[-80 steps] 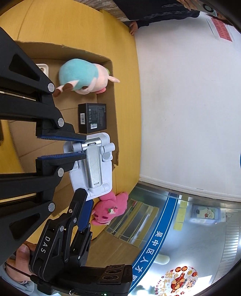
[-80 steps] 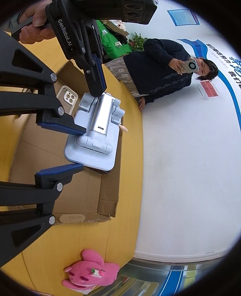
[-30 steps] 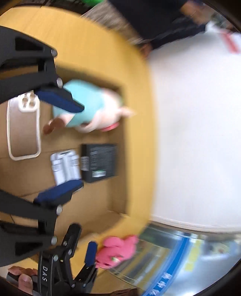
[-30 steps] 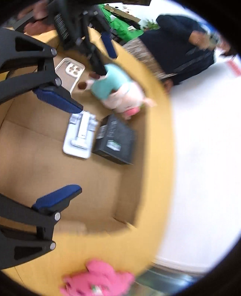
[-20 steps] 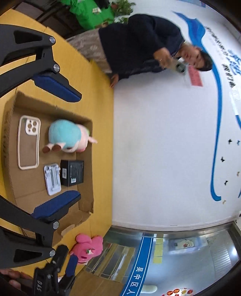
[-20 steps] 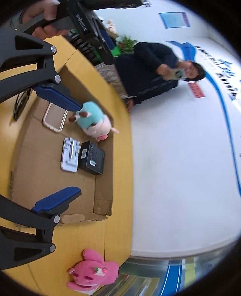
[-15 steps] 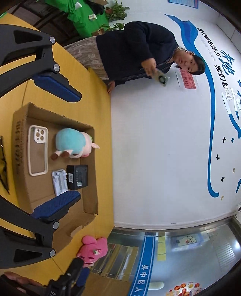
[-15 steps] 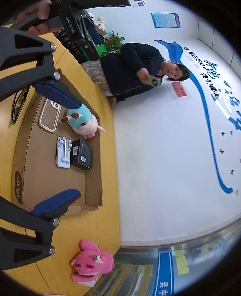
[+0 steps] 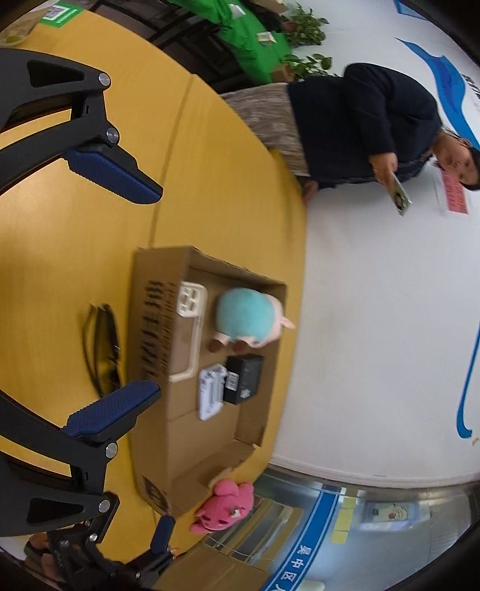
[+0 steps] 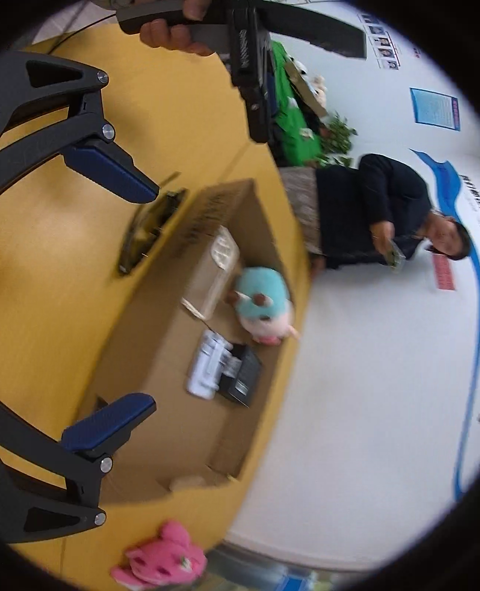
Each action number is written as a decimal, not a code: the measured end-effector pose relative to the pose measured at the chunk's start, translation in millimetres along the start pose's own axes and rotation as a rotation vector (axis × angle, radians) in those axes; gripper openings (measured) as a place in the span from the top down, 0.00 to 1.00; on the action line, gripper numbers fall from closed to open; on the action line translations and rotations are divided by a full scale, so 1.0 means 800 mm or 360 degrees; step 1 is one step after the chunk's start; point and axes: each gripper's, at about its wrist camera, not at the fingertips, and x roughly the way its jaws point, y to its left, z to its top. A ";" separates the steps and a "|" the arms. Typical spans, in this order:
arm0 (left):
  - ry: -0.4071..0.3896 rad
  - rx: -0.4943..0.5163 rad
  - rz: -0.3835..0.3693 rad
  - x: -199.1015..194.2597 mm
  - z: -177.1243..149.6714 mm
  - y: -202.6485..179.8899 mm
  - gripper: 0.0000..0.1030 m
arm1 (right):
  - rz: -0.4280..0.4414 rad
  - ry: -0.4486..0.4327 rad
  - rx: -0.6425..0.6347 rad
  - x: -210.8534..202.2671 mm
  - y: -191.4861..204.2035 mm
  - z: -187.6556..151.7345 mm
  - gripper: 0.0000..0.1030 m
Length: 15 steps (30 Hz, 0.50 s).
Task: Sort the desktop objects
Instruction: 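Move both grippers toward the black sunglasses on the table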
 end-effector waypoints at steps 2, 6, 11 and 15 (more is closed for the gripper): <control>0.0093 -0.0031 0.0007 0.013 -0.018 0.011 0.04 | 0.0089 0.0149 0.0026 0.037 -0.001 -0.014 0.00; 0.0208 -0.0105 -0.0061 0.030 -0.038 0.023 0.04 | 0.0218 0.0363 -0.0034 0.094 0.011 -0.028 0.01; 0.0297 -0.0136 -0.0103 0.046 -0.050 0.026 0.05 | 0.0326 0.0399 -0.0137 0.121 0.038 -0.025 0.01; 0.0327 -0.0137 -0.0112 0.050 -0.054 0.027 0.05 | 0.0365 0.0409 -0.0226 0.139 0.058 -0.017 0.01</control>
